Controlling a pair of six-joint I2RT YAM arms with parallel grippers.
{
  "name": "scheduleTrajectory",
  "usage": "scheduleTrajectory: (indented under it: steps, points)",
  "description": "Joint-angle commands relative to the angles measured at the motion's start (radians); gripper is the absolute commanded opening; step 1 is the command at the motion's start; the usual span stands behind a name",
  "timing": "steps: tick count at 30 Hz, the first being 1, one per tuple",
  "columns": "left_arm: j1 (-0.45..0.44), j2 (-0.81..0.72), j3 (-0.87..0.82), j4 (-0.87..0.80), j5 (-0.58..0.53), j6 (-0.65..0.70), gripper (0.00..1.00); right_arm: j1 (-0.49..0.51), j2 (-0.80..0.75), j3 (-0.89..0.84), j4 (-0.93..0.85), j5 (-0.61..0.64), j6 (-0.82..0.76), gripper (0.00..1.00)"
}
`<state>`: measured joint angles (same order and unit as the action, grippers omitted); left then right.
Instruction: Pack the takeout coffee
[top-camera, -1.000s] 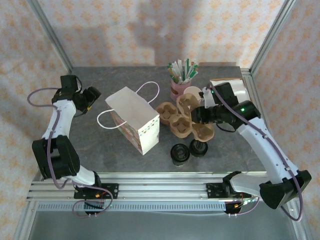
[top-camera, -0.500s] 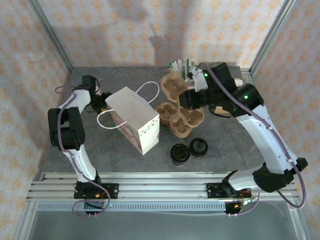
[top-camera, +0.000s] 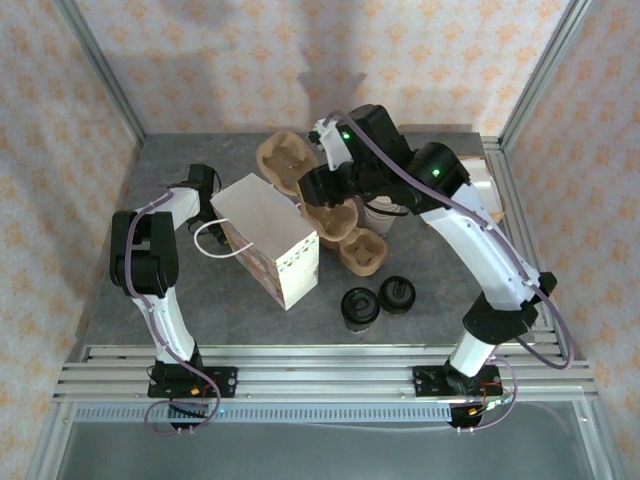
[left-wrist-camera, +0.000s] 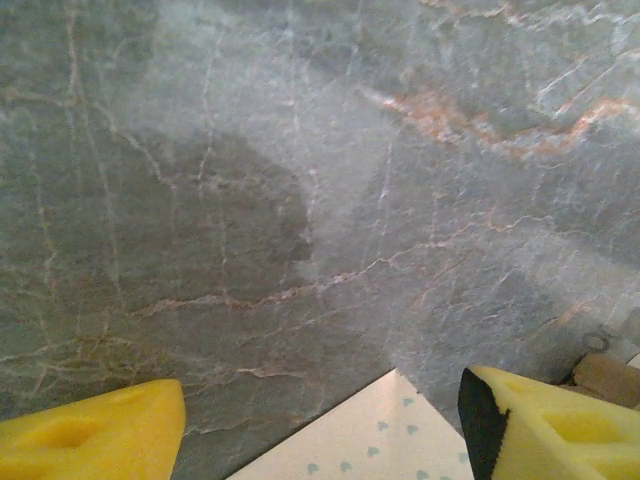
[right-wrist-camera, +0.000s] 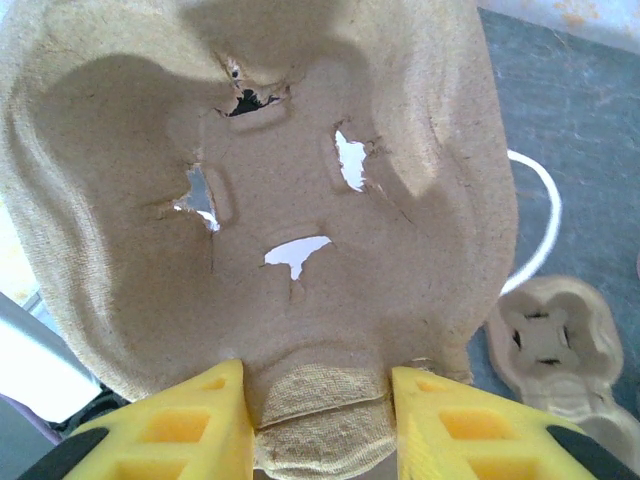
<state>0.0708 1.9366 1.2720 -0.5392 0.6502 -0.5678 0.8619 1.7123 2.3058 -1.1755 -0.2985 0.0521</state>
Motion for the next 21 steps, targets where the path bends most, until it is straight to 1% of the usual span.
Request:
scheduleTrajectory:
  steps: [1,6,9,18,21]
  points:
    - [-0.007,-0.058,-0.046,0.004,0.016,-0.039,0.74,0.032,0.066,0.086,-0.045,0.05,0.02,0.36]
    - [-0.015,-0.116,-0.115,0.019,0.011,-0.058,0.74,0.075,0.169,0.179,-0.081,0.088,0.026,0.36]
    - [-0.026,-0.137,-0.142,0.027,0.024,-0.064,0.74,0.092,0.215,0.219,-0.087,0.089,0.029,0.35]
    - [-0.045,-0.213,-0.235,0.047,0.023,-0.107,0.74,0.105,0.273,0.247,-0.121,0.114,0.066,0.35]
    - [-0.045,-0.237,-0.249,0.041,0.026,-0.104,0.74,0.125,0.291,0.264,-0.154,0.139,0.072,0.35]
